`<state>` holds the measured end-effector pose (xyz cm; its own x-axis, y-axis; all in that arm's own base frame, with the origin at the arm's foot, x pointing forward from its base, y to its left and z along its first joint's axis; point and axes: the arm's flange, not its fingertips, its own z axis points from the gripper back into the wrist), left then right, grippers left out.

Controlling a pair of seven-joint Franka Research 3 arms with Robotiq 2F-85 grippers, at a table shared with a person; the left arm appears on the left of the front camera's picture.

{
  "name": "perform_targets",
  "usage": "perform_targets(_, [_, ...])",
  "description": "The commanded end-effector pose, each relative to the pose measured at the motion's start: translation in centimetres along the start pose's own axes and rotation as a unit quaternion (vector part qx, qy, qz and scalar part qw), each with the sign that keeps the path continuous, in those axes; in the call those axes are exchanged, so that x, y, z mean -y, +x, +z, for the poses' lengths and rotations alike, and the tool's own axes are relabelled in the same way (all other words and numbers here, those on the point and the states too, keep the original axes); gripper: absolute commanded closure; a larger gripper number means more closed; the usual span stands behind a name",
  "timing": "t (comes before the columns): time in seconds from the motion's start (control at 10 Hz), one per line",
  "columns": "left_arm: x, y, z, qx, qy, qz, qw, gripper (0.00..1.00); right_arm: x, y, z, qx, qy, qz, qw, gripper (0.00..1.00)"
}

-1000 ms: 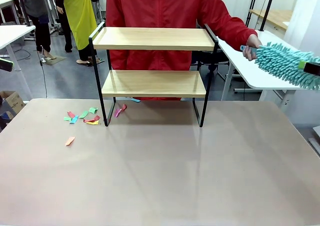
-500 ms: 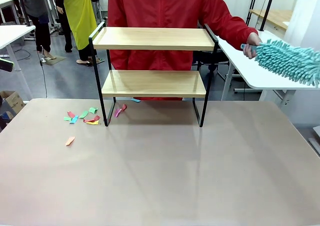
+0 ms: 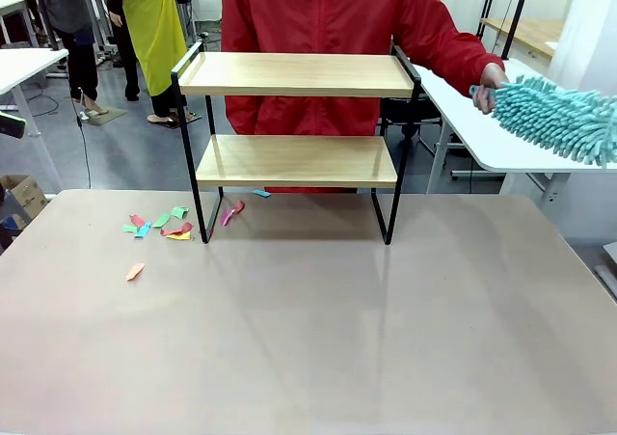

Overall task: Clean the shelf.
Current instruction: Hand the Duster back to the human.

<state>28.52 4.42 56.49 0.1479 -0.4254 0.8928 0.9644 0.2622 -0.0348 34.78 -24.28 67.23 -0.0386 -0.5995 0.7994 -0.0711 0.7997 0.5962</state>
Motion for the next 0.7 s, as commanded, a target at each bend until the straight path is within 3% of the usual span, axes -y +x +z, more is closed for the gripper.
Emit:
perform_targets(0.0, [-0.02, 0.17, -0.17, 0.012, -0.002, -0.010, 1.000, 0.00, -1.52, -0.58, 0.60, -0.001, 0.010, 0.026, 1.000, 0.00])
perform_targets(0.6, [-0.02, 0.17, -0.17, 0.012, -0.002, -0.010, 1.000, 0.00, -1.52, -0.58, 0.60, -0.001, 0.010, 0.026, 1.000, 0.00])
